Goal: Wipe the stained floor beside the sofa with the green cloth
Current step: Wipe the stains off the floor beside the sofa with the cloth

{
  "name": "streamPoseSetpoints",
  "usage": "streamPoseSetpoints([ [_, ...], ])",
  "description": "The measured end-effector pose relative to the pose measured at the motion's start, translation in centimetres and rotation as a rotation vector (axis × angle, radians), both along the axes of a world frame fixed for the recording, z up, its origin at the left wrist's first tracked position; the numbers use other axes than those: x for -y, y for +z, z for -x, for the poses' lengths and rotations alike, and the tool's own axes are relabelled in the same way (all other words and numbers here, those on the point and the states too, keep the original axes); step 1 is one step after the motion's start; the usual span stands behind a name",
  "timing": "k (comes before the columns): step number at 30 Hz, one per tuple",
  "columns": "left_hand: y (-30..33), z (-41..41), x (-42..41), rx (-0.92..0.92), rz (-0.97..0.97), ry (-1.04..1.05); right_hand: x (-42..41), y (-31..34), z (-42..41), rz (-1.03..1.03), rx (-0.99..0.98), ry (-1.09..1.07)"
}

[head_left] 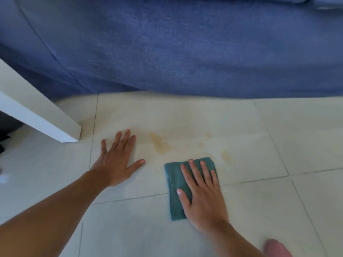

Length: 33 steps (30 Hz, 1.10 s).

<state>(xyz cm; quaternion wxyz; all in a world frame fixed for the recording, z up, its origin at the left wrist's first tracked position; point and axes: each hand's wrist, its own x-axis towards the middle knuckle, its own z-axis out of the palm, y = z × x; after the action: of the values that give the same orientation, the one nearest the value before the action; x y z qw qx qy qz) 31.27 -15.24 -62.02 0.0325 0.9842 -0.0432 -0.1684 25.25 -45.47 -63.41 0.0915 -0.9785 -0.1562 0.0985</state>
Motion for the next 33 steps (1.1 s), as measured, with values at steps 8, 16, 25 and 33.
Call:
streamPoseSetpoints([
  [8,-0.7,1.7,-0.3,0.084,0.015,-0.041,11.1,0.3,-1.2,0.09,-0.052,-0.367],
  [16,-1.4,1.9,-0.4,0.16,-0.001,-0.034,11.1,-0.2,-8.1,0.142,-0.003,-0.349],
  [25,-1.6,1.6,-0.8,0.167,0.011,-0.033,9.9,-0.6,-13.1,0.155,0.025,-0.314],
  [33,-0.9,1.9,-0.7,0.166,0.039,-0.011,4.9,-0.3,-13.9,0.164,0.025,-0.217],
])
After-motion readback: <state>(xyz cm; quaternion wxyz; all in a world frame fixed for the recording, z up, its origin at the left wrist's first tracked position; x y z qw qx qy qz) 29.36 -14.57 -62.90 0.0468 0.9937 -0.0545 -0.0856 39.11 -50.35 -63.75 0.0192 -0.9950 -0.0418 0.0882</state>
